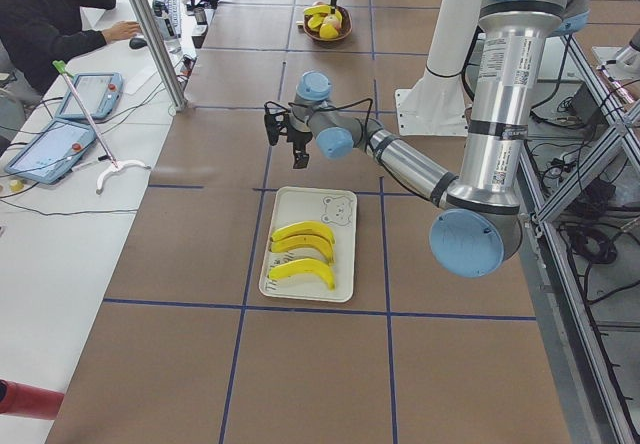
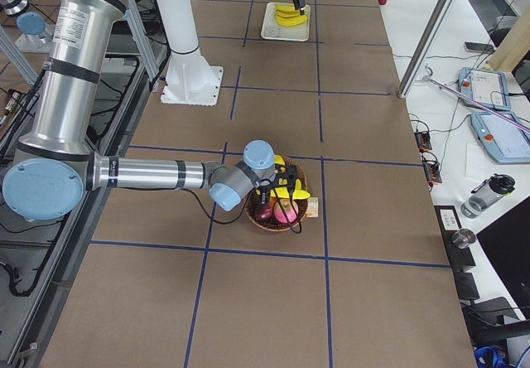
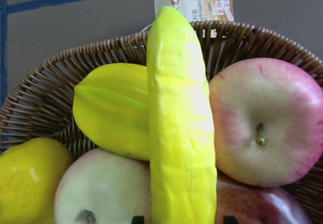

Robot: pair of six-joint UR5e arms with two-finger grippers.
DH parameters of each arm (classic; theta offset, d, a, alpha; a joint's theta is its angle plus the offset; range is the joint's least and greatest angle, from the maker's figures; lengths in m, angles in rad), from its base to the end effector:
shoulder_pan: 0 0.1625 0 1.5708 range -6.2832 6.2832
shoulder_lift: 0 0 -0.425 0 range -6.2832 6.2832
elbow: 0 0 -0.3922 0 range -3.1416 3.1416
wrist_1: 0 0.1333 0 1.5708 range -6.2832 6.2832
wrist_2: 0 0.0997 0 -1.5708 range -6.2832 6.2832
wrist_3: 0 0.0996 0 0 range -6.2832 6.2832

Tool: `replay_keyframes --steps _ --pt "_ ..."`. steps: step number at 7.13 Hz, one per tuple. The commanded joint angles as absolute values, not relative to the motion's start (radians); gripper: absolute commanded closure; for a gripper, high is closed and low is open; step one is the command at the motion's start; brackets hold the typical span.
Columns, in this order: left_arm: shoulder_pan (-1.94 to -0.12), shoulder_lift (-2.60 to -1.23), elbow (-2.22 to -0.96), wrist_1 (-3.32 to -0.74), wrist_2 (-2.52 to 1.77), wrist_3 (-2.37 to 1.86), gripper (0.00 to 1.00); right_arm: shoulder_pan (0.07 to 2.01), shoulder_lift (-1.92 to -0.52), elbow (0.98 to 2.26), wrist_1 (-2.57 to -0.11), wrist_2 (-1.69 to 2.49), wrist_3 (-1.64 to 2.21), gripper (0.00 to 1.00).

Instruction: Transfer all bananas from basket to plate

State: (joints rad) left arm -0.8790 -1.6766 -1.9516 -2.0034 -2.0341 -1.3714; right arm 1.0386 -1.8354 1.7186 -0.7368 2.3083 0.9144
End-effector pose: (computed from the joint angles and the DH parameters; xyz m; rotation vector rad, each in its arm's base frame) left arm 0.2652 -0.4593 0.3765 0.0948 1.0007 -0.4092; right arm -0.1468 -0.3800 0.6084 0.0458 -0.9783 0.0869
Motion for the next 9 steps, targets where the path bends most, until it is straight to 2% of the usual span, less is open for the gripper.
replay_keyframes --steps 1,5,6,9 --pt "-0.879 -1.677 -1.953 -2.003 -2.034 -1.371 0.0 1.046 -1.838 1.727 -0.715 2.345 0.91 0.99" --pt "-0.879 -1.677 -1.968 -2.002 -2.034 -1.371 0.0 1.296 -1.827 1.813 -0.71 2.641 0.913 1.0" --pt "-0.879 -1.678 -1.968 -2.002 -2.034 -1.371 0.0 1.304 -1.766 1.837 -0.713 2.679 0.929 1.0" --pt "-0.83 -1.756 -1.954 -2.019 -2.036 -1.441 0.0 1.058 -1.445 1.839 -0.77 2.517 1.233 1.0"
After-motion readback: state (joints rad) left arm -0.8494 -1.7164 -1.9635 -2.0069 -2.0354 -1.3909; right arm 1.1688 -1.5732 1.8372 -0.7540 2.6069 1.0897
